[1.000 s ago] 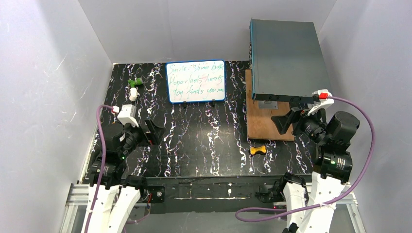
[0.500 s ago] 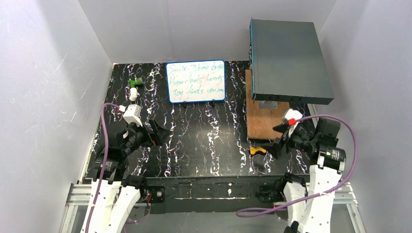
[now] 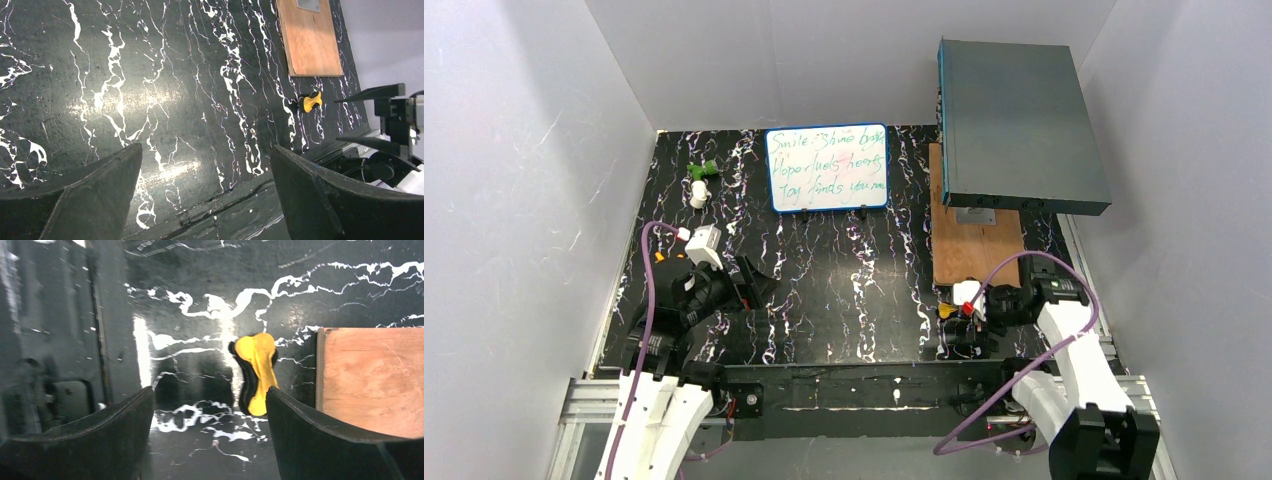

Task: Erase the whiteboard
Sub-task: Pick up the whiteboard from the whiteboard stand.

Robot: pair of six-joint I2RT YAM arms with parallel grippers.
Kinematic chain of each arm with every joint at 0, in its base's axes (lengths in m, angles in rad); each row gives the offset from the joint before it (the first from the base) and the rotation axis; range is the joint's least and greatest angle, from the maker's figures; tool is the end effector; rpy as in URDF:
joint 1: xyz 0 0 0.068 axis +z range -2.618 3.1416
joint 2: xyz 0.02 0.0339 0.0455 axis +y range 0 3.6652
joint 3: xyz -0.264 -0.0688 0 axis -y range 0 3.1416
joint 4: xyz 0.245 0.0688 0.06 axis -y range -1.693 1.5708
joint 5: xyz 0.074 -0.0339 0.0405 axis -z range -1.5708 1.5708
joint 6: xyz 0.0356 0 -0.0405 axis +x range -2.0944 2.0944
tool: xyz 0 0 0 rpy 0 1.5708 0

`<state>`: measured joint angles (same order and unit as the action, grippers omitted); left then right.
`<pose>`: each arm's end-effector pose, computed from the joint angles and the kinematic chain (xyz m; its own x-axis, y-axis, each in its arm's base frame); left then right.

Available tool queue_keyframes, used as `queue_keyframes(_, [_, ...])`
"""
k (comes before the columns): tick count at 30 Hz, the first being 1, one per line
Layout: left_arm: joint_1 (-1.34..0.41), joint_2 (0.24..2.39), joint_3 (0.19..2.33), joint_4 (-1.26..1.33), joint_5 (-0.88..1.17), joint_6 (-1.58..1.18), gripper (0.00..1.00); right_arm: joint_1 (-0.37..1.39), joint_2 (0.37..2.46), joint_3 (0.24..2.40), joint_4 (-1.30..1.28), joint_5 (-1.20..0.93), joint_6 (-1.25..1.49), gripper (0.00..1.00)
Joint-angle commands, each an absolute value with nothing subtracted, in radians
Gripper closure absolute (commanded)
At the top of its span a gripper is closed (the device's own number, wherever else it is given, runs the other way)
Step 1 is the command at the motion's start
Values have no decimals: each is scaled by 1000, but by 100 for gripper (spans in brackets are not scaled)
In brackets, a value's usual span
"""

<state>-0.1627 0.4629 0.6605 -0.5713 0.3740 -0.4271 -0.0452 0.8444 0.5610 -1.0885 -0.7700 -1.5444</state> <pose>0.1084 -0.0310 0.2992 -0.5294 -0.3039 -0.7921 0.2935 0.8104 -0.5070 0.1173 0.0195 0.2024 0.0791 -0.7220 -0.6874 -0.9817 0.0634 -0.1795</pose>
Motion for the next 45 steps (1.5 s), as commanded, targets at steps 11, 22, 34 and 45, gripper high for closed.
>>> queue_keyframes(11, [-156,467,640,-556,371,-420,0,107,1091,580,-691,-610,-1426,26])
queue_keyframes(22, [-156,460,633,-549,381,-417,0,193,1265,611,-636,-509,-1335,49])
queue_keyframes(34, [-156,457,631,-543,391,-418,1,256,1298,638,-629,-479,-1273,55])
queue_keyframes(45, [-153,615,607,-227,305,-450,1,267,1169,683,-779,-570,-1178,99])
